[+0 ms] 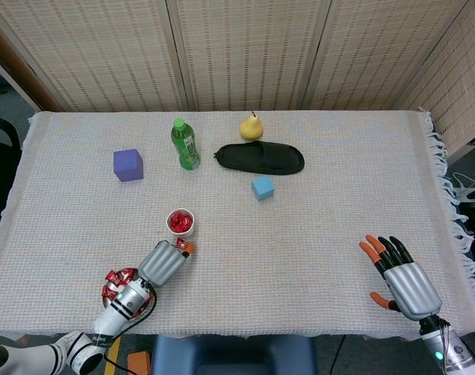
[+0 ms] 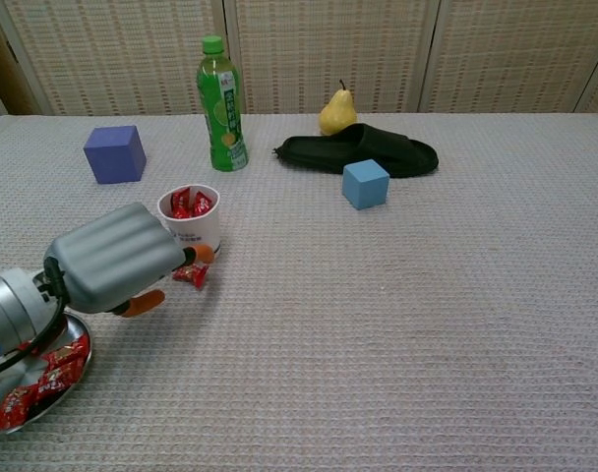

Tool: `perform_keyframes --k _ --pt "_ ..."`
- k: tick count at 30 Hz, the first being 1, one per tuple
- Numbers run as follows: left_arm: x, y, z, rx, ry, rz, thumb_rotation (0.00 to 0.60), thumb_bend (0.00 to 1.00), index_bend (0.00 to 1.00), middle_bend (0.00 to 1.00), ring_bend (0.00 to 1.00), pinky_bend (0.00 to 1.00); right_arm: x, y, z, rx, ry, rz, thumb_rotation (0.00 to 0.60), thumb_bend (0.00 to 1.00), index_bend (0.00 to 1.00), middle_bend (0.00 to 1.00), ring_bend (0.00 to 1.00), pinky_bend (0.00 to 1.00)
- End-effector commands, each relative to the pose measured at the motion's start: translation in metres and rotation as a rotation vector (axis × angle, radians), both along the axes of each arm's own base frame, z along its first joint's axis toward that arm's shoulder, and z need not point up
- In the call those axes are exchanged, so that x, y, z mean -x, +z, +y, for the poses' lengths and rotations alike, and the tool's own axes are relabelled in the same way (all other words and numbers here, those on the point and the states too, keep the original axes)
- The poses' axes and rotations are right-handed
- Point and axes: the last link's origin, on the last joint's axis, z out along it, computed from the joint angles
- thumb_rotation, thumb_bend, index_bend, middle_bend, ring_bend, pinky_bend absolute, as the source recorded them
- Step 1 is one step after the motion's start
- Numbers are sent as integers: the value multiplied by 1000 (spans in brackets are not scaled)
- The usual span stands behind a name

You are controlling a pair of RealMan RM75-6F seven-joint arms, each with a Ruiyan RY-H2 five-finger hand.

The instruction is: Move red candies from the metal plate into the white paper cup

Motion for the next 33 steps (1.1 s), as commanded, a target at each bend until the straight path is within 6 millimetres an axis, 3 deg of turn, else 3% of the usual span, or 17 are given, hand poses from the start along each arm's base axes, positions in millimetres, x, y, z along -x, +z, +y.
perform_keyframes --k 1,23,33 --pt "-3 -3 3 0 3 -4 600 371 246 1000 1000 1000 0 0 0 -1 0 -1 600 96 0 0 0 0" --pt "1 -10 26 5 76 -8 600 372 370 1000 1000 1000 2 2 -2 11 -13 -1 600 96 0 0 0 0" --pt "2 -6 28 8 88 -57 600 376 546 1000 1000 1000 2 3 -2 17 -11 -2 600 96 0 0 0 0"
